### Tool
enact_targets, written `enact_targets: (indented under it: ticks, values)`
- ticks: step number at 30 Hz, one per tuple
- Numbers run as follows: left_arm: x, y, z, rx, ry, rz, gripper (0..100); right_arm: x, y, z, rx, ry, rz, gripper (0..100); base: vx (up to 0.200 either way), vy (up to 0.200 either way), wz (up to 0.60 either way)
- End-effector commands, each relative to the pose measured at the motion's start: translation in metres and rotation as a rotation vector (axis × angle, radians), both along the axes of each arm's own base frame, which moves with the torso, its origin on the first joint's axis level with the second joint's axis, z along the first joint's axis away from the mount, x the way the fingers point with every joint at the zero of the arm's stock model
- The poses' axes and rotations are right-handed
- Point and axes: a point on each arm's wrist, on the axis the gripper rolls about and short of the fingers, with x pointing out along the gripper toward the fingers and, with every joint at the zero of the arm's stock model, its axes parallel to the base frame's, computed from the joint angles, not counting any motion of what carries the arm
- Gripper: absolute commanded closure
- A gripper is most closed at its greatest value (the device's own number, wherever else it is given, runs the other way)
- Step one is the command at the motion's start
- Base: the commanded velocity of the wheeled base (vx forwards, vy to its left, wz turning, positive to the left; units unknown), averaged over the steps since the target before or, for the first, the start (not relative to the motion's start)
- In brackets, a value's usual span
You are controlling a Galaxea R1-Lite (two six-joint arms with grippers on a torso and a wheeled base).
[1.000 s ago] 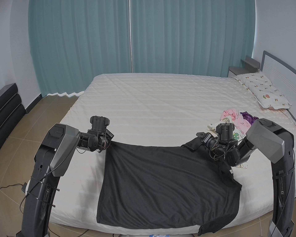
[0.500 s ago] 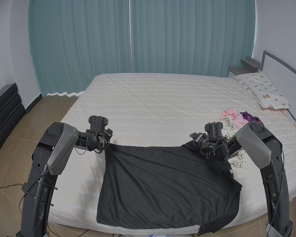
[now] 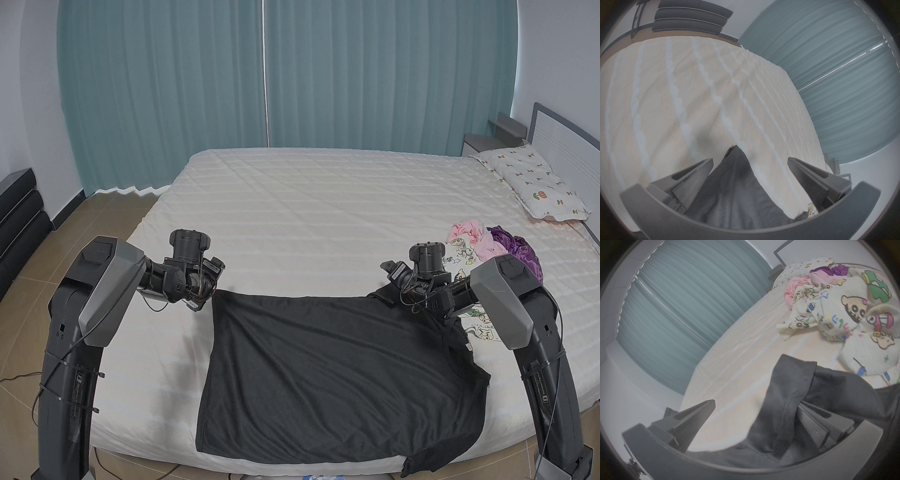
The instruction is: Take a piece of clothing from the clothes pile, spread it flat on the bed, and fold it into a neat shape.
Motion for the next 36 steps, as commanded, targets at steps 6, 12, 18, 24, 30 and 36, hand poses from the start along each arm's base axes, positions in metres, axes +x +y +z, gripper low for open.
enact_targets:
  ticks: [6, 12, 18, 24, 30, 36]
  values:
    - [-0.004, 0.004, 0.001, -0.001, 0.010, 0.009, 0, 0.020, 0.003, 0.019, 0.087, -0.226, -0.026, 0, 0.000, 0.000, 0.00]
    - [-0.004, 0.004, 0.001, -0.012, 0.011, 0.018, 0, 0.021, -0.001, 0.049, 0.102, -0.359, -0.015, 0, 0.000, 0.000, 0.00]
    - [-0.004, 0.004, 0.002, -0.012, 0.012, 0.018, 0, 0.022, -0.008, 0.045, 0.062, -0.313, -0.025, 0, 0.000, 0.000, 0.00]
    - [-0.007, 0.004, 0.003, -0.013, 0.016, 0.013, 0, 0.017, -0.015, 0.026, -0.009, -0.149, -0.030, 0, 0.000, 0.000, 0.00]
    - [-0.008, 0.004, 0.003, -0.015, 0.019, 0.010, 0, 0.006, -0.005, -0.001, -0.028, -0.039, -0.003, 0, 0.000, 0.000, 0.00]
    - [-0.008, 0.003, 0.003, -0.015, 0.019, 0.008, 0, -0.005, 0.009, -0.031, -0.039, 0.039, 0.032, 0, 0.000, 0.000, 0.00]
